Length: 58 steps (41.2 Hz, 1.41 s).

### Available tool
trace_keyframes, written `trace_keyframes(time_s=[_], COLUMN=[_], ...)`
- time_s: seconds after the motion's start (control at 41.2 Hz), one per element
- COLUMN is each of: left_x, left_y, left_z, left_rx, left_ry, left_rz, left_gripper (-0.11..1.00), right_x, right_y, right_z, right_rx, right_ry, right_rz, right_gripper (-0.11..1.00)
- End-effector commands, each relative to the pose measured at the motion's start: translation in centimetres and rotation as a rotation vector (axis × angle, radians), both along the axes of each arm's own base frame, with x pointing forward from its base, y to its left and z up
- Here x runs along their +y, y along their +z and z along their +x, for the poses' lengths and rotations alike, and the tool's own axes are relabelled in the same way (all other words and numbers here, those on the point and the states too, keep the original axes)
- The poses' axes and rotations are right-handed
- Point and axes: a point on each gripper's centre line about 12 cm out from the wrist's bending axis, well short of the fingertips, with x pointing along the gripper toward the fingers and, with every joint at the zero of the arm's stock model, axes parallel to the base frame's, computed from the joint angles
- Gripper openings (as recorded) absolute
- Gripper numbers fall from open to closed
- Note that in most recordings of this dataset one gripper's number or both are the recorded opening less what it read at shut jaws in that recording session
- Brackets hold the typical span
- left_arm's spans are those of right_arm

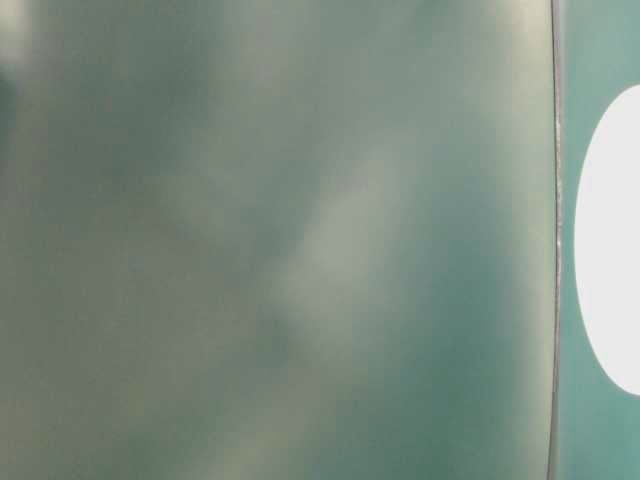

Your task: Scoop the yellow hexagonal prism block from the bowl with a spoon using the right arm.

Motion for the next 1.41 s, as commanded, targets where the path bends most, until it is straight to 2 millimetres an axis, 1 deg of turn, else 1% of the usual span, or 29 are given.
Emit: trace_keyframes(time_s=[0.0, 0.121, 0.389, 0.583, 1.02, 1.385], left_x=[0.0, 0.0, 0.0, 0.0, 0.0, 0.0], left_y=[1.2, 1.2, 1.2, 1.2, 1.1, 1.1], left_z=[0.2, 0.2, 0.2, 0.2, 0.2, 0.2], left_rx=[-0.032, -0.030, -0.030, -0.030, -0.027, -0.027], left_ry=[0.001, 0.001, 0.001, 0.001, 0.001, 0.001], left_rz=[0.006, 0.007, 0.007, 0.007, 0.006, 0.006], left_gripper=[0.03, 0.03, 0.03, 0.03, 0.03, 0.03], right_x=[0.1, 0.6, 1.9, 2.2, 2.2, 2.1], right_y=[0.0, -0.5, -1.6, -2.3, -4.0, -4.2], right_z=[0.1, 0.2, -0.1, -0.3, -0.4, -0.7], right_rx=[-0.043, -0.071, -0.062, -0.043, 0.016, 0.031], right_ry=[0.001, 0.015, 0.062, 0.061, 0.041, 0.029], right_rz=[-0.019, -0.045, -0.068, -0.078, -0.101, -0.079], right_gripper=[0.56, 0.56, 0.56, 0.55, 0.55, 0.55])
